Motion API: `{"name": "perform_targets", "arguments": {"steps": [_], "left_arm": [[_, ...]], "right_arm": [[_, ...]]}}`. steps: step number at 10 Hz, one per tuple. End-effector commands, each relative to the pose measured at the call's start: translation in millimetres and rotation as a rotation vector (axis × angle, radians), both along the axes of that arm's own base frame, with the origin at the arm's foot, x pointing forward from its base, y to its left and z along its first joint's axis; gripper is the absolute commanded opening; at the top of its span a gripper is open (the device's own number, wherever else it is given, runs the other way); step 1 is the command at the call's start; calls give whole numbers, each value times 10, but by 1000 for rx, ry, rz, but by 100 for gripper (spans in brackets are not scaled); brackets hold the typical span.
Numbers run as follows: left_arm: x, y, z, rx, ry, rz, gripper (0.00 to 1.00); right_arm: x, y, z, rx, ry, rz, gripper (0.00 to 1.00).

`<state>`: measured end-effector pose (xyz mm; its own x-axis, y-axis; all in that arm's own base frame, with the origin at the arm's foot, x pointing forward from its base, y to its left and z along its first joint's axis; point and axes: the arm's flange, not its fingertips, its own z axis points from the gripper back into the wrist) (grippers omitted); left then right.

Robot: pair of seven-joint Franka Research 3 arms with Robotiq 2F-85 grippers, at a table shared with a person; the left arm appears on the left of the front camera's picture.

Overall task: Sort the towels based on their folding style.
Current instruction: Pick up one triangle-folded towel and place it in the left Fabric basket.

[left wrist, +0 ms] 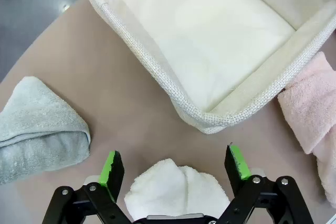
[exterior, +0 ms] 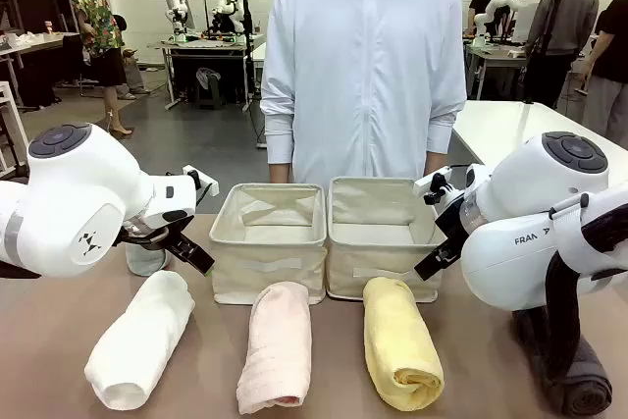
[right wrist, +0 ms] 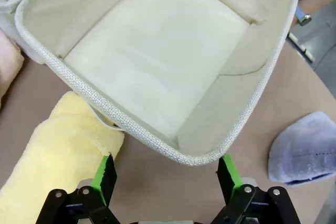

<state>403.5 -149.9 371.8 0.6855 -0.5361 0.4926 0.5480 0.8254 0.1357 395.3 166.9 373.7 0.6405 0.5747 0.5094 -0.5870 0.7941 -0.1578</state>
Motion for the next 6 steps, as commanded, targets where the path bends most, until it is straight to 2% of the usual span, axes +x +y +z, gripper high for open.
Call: {"name": "perform_targets", "arguments": {"steps": [1,6], "left_arm": [[0,-1,0,0,0,0,100],[0,-1,0,0,0,0,100]], "right_arm": [[0,0,0,0,0,0,100],[0,0,0,0,0,0,100]]}}
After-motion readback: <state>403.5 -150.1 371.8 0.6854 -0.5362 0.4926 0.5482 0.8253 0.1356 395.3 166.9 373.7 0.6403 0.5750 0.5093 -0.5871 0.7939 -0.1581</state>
